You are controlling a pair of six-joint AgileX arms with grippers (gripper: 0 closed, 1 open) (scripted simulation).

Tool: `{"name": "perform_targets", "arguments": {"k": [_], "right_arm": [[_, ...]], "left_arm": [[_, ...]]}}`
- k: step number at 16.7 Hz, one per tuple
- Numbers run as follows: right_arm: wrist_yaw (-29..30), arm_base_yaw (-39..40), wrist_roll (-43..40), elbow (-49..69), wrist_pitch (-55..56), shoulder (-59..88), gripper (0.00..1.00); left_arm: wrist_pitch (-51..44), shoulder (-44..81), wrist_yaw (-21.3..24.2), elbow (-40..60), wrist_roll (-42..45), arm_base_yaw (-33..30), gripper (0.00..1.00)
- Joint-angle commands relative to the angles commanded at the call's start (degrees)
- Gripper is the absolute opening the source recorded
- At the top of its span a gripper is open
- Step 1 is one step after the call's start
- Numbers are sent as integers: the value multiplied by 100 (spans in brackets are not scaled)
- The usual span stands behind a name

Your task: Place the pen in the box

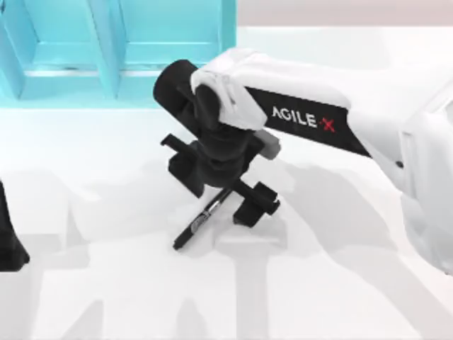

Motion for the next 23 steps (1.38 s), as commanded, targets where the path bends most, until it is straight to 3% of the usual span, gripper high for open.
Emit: {"name": "perform_targets", "arguments": {"k": [4,5,12,15,23], "right_arm": [[0,0,0,0,0,0,2],[0,0,0,0,0,0,0],[0,0,0,0,0,0,0],[47,-13,-204,-12,-509,-433,0],[45,-30,-198,1844,-2418,-463,0]], "left_arm": [[0,0,0,0,0,0,100],[0,0,0,0,0,0,100],[0,0,0,0,0,0,100],[0,0,0,0,0,0,100],[0,0,0,0,0,0,100]]}}
